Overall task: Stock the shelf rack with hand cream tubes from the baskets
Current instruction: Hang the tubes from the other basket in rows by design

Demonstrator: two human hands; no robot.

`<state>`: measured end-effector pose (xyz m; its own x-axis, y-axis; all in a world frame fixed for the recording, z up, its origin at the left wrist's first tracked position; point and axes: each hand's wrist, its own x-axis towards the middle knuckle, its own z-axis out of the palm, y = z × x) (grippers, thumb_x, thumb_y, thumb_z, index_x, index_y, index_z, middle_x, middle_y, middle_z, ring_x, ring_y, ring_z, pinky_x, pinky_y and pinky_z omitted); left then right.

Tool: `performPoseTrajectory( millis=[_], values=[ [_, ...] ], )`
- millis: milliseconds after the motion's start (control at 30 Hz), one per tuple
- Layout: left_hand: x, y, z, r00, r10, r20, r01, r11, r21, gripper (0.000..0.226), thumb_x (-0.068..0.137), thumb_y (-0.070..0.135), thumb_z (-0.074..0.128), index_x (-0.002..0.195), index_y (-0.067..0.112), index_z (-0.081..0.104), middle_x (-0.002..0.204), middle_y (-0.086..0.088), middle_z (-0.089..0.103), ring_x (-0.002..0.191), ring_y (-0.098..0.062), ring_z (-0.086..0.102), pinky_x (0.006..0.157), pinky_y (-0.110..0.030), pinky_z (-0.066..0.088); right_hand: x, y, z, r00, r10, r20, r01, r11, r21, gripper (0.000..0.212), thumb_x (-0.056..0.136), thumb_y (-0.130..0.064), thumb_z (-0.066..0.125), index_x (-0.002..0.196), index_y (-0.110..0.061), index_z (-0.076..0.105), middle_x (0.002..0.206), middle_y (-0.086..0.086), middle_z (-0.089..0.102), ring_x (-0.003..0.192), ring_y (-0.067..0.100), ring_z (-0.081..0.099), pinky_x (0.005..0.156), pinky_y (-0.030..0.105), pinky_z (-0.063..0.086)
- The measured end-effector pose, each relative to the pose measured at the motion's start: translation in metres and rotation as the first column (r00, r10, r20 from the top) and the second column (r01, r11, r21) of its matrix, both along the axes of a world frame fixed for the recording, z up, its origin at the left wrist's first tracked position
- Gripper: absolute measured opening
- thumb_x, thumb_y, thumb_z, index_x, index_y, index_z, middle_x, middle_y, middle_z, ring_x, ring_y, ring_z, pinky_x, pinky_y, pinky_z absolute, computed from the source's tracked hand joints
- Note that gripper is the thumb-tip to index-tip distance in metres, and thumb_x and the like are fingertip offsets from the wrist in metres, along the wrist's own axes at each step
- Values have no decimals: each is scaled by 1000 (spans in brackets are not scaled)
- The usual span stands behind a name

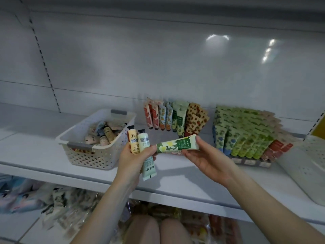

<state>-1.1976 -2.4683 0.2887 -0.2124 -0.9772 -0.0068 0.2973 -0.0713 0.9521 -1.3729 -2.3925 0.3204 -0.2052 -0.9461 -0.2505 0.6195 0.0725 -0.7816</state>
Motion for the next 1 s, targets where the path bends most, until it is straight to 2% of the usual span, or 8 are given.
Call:
performPoseTrajectory(
  millis=[133, 200, 267, 367, 500, 667, 767, 1000],
  values=[
    [-8, -2, -9, 996, -24, 84, 27, 999, -39, 23, 76, 8, 72, 96, 9, 60, 88, -10, 69, 75, -19, 68, 62, -26, 54, -10, -4, 4, 858, -98, -505, 77, 995, -64, 14, 89, -5, 56, 96, 4, 63, 73, 11, 70, 63, 11, 68, 61, 16, 56],
    [-8, -4, -12, 993, -29, 111, 35, 998, -51, 22, 77, 10, 72, 93, 13, 59, 87, -7, 68, 72, -16, 69, 60, -23, 53, -16, -13, 17, 637, -192, -746, 132, 981, -140, 13, 90, -8, 57, 92, 3, 65, 73, 12, 68, 60, 11, 66, 61, 18, 56],
    [-7, -7, -15, 992, -15, 124, 20, 999, -39, 21, 78, 12, 72, 92, 18, 57, 86, -3, 68, 68, -12, 69, 60, -23, 52, -21, -29, 32, 327, -242, -913, 149, 968, -203, 22, 92, -12, 54, 77, 1, 65, 70, 13, 68, 58, 9, 64, 61, 20, 53],
    [-5, -12, -17, 991, -9, 132, 12, 1000, -16, 22, 79, 16, 71, 96, 18, 57, 90, -3, 68, 71, -11, 69, 63, -25, 50, -23, -65, 47, -7, -147, -989, 85, 986, -147, 36, 95, -12, 45, 59, -6, 48, 72, 16, 67, 63, 18, 65, 53, 13, 43],
    [-3, -20, -18, 993, -11, 115, 9, 1000, 15, 28, 81, 18, 69, 106, 17, 56, 97, -3, 68, 77, -11, 69, 61, -26, 48, -25, -120, 46, -173, -40, -984, 84, 995, -56, 29, 95, -10, 43, 66, -6, 45, 82, 25, 64, 85, 39, 66, 61, 33, 47],
    [1, -28, -22, 992, 8, 125, -12, 999, 34, 32, 82, 19, 68, 112, 16, 55, 99, -2, 68, 84, -13, 69, 65, -30, 49, -29, -148, 36, -357, 31, -934, 150, 988, -24, 35, 94, -15, 42, 60, -18, 36, 92, 23, 65, 88, 38, 63, 66, 34, 46],
    [3, -30, -25, 992, 7, 123, -11, 999, 32, 32, 82, 18, 68, 112, 14, 56, 96, -2, 69, 83, -14, 69, 66, -30, 50, -31, -153, 27, -377, 40, -925, 177, 984, -30, 35, 93, -15, 43, 59, -20, 35, 92, 22, 64, 86, 38, 62, 56, 30, 42],
    [4, -31, -31, 991, -7, 130, 3, 999, 33, 28, 83, 17, 67, 109, 15, 56, 95, -2, 68, 81, -12, 69, 65, -30, 50, -38, -149, 27, -390, 5, -921, 185, 980, -73, 37, 93, -14, 43, 58, -21, 33, 93, 24, 63, 88, 39, 61, 73, 36, 47]
  ],
)
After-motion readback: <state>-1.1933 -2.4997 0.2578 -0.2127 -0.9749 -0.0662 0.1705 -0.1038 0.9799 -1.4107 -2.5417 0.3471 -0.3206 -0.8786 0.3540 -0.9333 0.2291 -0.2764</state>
